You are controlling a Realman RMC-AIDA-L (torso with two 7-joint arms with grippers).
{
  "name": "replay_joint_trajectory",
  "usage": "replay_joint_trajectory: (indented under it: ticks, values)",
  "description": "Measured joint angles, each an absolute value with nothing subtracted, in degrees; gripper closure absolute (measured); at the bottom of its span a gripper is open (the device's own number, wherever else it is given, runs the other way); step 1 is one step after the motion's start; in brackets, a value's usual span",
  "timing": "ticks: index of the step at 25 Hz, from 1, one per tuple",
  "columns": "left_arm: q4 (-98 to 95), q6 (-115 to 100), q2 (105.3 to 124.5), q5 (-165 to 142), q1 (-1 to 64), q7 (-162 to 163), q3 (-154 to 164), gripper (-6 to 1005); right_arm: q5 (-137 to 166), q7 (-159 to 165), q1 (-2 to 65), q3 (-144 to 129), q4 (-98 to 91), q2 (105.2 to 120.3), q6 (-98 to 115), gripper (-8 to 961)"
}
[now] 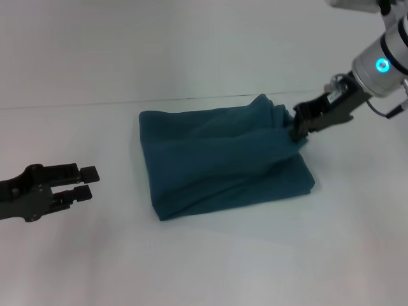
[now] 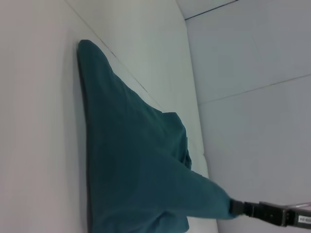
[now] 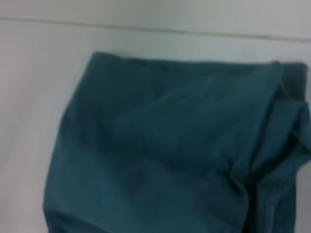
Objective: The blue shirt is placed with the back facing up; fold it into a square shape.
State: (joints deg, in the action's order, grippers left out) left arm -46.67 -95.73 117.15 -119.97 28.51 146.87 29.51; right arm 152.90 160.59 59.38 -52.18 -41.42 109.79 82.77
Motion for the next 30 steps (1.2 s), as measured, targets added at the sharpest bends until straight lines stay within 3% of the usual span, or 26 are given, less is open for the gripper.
replay_joint_trajectory:
  ticks: [14, 30]
  values:
    - [-46.5, -95.4, 117.53, -120.0, 28.8, 146.9, 29.5, 490, 156.1, 160.1, 58.5, -52.5, -38.0, 109.6, 81.5, 917]
    - [-46.5, -94.8, 117.85, -120.0, 28.6, 146.9, 29.4, 490, 161.2, 160.6, 59.1, -54.1, -34.4, 110.79, 78.5, 905]
